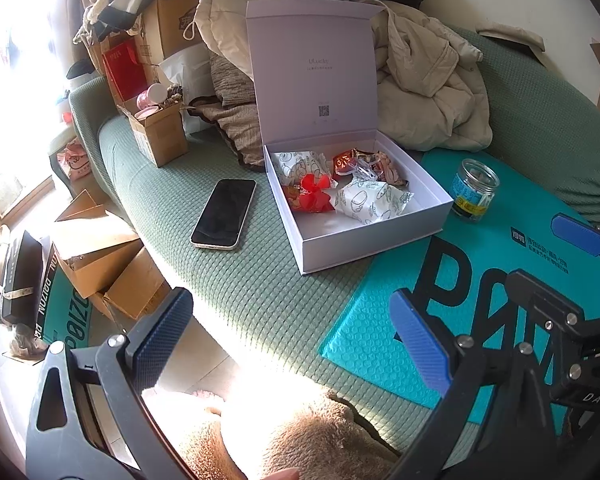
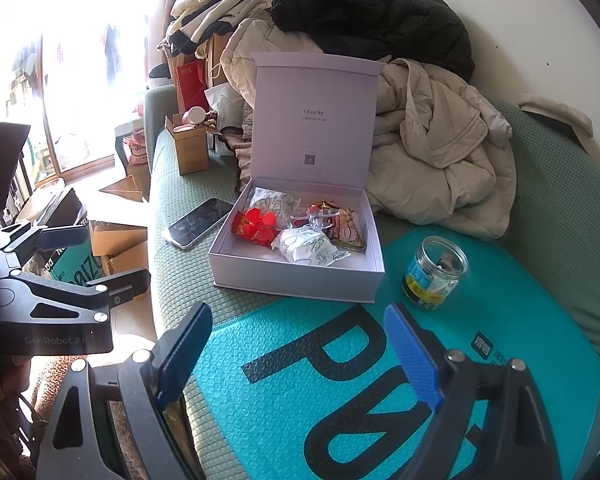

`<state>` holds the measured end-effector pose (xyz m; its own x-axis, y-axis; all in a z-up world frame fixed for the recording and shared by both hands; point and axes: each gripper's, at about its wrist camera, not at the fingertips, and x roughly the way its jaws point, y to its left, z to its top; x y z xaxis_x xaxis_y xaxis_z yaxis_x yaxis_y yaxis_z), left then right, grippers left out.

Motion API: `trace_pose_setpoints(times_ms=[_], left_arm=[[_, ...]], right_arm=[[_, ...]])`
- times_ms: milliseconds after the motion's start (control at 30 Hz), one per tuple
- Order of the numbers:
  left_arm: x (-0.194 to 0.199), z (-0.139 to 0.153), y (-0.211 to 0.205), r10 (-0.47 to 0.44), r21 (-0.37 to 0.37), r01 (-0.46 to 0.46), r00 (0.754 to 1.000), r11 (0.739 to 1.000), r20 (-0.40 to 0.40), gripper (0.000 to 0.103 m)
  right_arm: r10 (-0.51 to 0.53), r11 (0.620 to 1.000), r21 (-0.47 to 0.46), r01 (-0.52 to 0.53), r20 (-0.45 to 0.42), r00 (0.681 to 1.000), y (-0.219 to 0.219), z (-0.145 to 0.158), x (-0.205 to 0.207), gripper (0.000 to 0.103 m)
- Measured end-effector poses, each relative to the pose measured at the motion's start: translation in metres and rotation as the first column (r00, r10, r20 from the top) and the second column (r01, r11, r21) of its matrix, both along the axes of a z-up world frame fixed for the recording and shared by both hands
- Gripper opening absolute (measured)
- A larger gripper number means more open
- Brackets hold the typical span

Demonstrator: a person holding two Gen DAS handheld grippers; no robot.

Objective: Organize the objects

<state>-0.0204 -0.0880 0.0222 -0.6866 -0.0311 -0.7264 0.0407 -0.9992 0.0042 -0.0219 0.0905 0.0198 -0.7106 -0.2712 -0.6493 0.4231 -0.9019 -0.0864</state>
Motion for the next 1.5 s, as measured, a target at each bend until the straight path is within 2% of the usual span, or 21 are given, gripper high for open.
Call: trace_pose_setpoints(times_ms=[1500], left_arm=[[0.005, -0.007, 0.003, -0.01, -0.007, 0.01, 1.0, 1.0, 0.013, 0.099]], right_arm=[[0.005, 1.0, 0.015, -0.005, 0.02, 1.0, 0.001, -0.01, 0.002, 0.089]])
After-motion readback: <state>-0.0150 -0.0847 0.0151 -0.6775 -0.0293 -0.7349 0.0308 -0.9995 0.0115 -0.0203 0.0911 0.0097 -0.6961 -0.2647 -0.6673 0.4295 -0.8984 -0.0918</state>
